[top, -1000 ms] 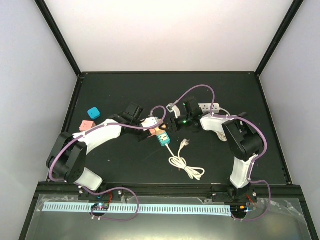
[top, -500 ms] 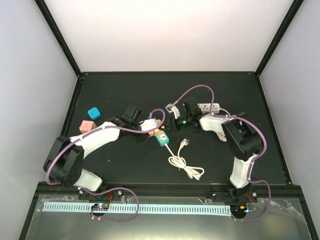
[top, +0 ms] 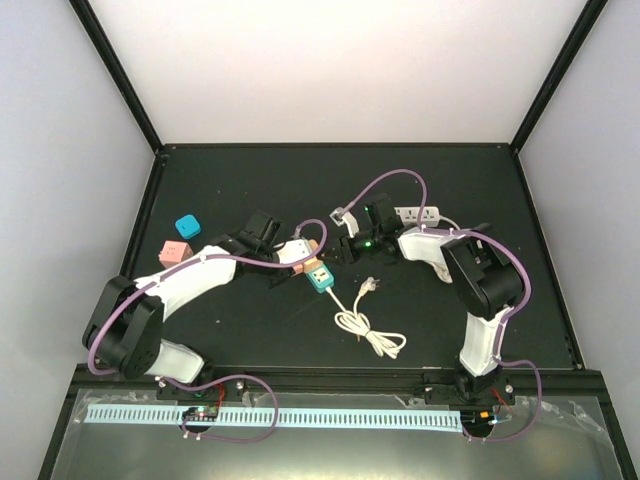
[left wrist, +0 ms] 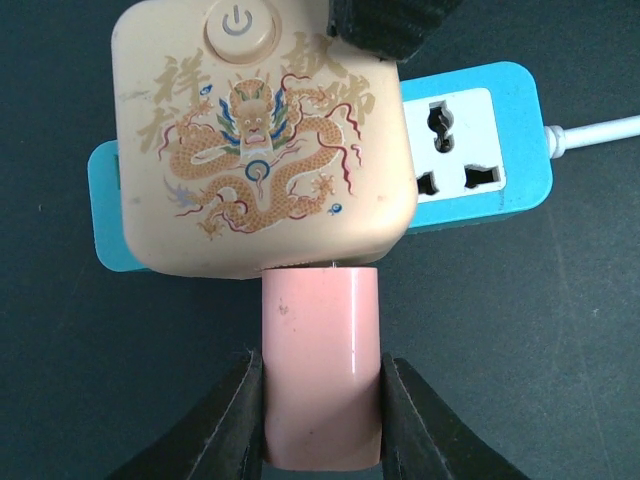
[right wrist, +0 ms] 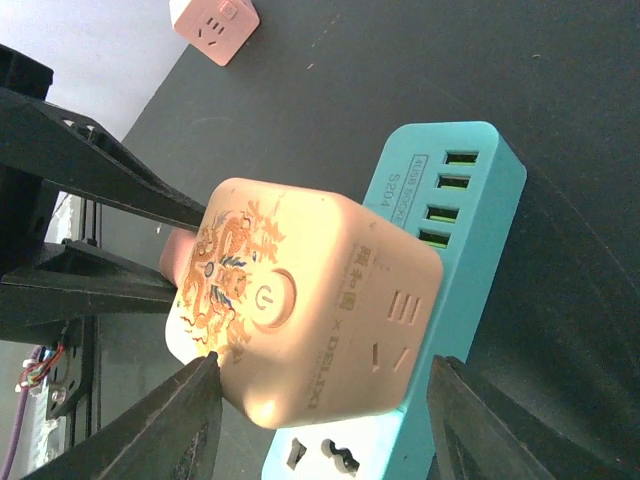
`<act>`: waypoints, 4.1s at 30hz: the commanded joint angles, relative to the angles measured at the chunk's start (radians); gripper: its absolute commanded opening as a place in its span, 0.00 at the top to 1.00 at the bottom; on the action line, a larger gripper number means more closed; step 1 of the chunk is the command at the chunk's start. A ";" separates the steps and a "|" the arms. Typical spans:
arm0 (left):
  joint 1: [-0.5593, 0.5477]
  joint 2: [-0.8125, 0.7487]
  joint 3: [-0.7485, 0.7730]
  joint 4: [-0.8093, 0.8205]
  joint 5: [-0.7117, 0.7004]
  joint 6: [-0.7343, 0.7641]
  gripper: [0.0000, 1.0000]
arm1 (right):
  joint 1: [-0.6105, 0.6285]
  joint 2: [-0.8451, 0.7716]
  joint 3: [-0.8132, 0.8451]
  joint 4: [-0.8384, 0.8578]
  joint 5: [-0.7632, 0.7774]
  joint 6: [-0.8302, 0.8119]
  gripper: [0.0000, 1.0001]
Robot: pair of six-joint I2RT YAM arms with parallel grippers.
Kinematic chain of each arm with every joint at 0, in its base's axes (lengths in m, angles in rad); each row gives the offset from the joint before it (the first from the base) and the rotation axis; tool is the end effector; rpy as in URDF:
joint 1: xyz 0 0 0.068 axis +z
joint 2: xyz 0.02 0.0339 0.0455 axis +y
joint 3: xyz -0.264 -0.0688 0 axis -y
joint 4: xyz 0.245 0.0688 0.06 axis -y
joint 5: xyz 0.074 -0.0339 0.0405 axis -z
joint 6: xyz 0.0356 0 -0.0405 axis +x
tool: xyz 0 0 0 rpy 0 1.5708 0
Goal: Pull the plug off the socket
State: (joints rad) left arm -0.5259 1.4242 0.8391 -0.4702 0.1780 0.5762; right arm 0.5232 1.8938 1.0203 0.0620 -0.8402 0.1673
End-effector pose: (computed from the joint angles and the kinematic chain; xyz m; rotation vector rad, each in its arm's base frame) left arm 0.2326 -0.1423 0.1945 1.4212 2.1951 -0.2159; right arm 0.3111 0.2100 0.1437 -0.8399 2.2703 1.3235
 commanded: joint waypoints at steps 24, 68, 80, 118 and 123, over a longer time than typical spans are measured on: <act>-0.010 0.070 0.086 -0.075 0.091 -0.021 0.84 | 0.122 -0.214 -0.224 0.319 0.239 -0.010 0.15; -0.010 0.019 -0.022 -0.040 0.025 0.009 0.84 | 0.178 -0.043 -0.285 0.416 0.676 0.016 0.50; 0.029 -0.041 -0.080 -0.059 -0.009 0.025 0.87 | 0.165 -0.039 -0.302 0.416 0.703 0.012 0.60; 0.026 -0.169 -0.118 -0.226 0.091 -0.016 0.85 | 0.162 -0.042 -0.282 0.359 0.846 0.008 0.88; 0.008 -0.178 -0.117 -0.241 0.119 -0.036 0.85 | 0.168 -0.044 -0.271 0.342 0.875 0.026 0.99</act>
State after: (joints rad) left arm -0.5053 1.2655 0.7197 -0.5983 0.2405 0.5396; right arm 0.7147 1.8126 0.7692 0.5762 -0.1616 0.1967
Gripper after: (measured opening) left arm 0.302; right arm 0.671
